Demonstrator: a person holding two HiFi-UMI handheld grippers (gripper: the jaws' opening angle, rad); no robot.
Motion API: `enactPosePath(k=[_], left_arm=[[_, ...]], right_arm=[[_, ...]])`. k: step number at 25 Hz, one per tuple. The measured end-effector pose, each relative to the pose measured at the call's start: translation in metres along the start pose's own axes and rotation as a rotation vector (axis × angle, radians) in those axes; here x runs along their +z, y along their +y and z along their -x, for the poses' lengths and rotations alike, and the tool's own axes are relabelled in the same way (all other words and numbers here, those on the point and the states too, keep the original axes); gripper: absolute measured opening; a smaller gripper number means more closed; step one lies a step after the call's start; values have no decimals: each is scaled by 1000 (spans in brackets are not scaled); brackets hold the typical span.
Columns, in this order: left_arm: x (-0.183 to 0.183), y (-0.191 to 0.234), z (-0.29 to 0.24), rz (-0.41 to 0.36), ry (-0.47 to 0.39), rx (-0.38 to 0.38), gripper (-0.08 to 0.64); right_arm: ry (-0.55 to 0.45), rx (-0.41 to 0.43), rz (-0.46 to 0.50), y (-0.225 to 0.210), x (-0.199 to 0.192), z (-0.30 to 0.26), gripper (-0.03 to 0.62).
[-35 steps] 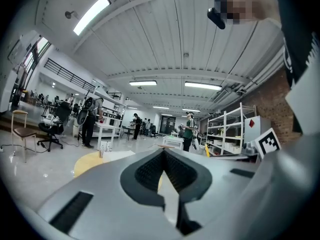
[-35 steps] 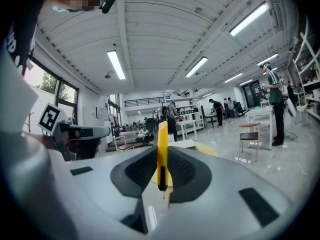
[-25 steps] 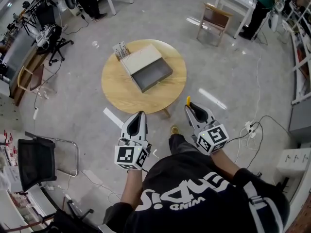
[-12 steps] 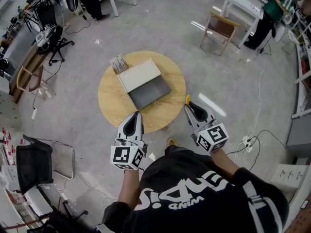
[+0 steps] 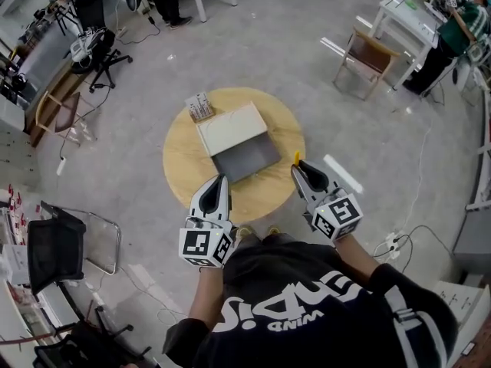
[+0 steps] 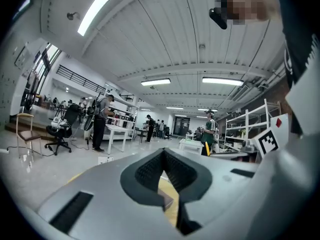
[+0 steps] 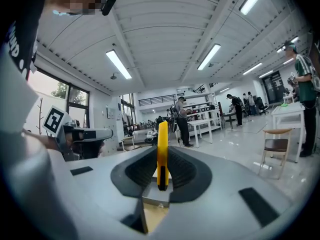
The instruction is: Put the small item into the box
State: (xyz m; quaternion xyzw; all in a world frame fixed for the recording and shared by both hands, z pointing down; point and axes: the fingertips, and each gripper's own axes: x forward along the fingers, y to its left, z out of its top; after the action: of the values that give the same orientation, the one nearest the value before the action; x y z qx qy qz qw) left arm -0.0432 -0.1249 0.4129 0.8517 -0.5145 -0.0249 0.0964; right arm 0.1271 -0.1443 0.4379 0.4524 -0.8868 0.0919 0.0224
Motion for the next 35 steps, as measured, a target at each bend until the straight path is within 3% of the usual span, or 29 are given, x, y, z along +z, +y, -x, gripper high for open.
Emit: enactPosePath(k=[11,24,35], left_arm=[[5,44,-27,-18,20,-49,9],[2,67,-52,8,21,-66,9],[2,74,-67,20,35,-74,9]], right_arm=[[-40,1,15,9,12,-55,55],[0,20,63,2,4,-101,55],[126,96,225,-6,-28,-150,55]])
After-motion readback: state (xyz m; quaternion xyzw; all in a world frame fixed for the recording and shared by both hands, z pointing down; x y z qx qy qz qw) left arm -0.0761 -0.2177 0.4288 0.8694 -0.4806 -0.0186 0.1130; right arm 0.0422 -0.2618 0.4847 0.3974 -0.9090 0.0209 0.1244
